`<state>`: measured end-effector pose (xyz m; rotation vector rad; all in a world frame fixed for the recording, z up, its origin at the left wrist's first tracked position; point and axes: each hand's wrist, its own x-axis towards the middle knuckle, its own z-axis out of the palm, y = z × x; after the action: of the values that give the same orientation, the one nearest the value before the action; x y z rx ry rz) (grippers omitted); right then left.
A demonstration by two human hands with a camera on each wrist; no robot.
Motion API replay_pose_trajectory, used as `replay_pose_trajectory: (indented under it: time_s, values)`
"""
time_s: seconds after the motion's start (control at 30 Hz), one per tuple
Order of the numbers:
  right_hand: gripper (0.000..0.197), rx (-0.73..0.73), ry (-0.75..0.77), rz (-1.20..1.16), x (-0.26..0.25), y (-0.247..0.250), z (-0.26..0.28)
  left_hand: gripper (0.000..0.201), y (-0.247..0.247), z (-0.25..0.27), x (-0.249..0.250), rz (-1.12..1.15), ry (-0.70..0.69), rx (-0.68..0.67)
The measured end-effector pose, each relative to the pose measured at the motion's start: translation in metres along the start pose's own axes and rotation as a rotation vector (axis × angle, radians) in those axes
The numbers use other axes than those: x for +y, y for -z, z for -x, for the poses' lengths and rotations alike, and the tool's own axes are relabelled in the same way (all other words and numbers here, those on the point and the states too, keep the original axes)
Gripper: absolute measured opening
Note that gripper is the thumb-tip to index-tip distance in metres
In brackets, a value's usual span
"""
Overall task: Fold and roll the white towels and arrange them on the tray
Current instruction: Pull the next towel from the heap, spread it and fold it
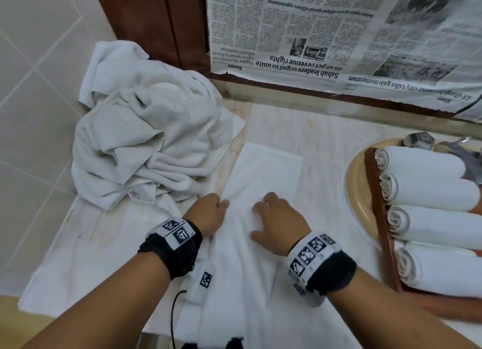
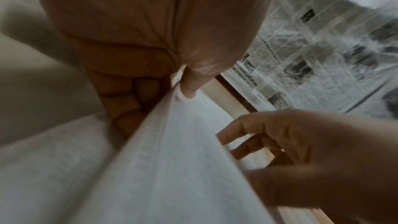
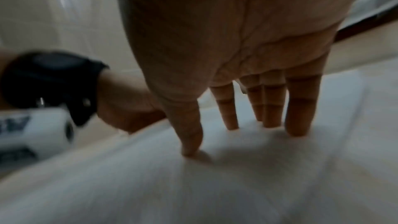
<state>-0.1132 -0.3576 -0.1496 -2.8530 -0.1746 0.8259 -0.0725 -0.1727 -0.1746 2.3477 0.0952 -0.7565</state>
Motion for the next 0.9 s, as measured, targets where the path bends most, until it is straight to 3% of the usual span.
replay_pose_trajectory:
  time_s: [0.13,0.3,0.37,0.43,0.57,0.63,0.77,0.9]
  values:
    - [0.084,-0.006,-0.009,-0.004,-0.002,-0.022,0.014,0.035,-0.008,0.048,-0.012,0.080,0.053,0.021]
    - [0.088,-0.029,-0.031,-0.011,-0.005,-0.027,0.014,0.030,-0.038,0.119,-0.044,0.010,0.023,-0.141]
    - [0.088,-0.044,-0.030,0.001,-0.004,-0.027,0.014,0.041,-0.058,0.139,-0.059,0.012,0.038,-0.201]
    - [0.088,-0.056,-0.023,0.013,-0.004,-0.028,0.014,0.043,-0.070,0.153,-0.071,0.060,0.109,-0.121]
    - [0.091,-0.079,-0.030,0.018,-0.004,-0.026,0.015,0.017,-0.066,0.171,-0.093,0.207,0.197,0.227]
    - [0.093,-0.079,-0.028,0.024,-0.004,-0.025,0.017,0.010,-0.066,0.182,-0.095,0.146,0.175,0.217]
    - [0.098,-0.073,-0.020,0.011,-0.002,-0.024,0.020,0.023,-0.069,0.196,-0.084,-0.025,0.168,0.165]
    - [0.101,-0.074,-0.016,-0.014,0.003,-0.027,0.019,0.023,-0.057,0.194,-0.091,-0.136,0.245,0.166]
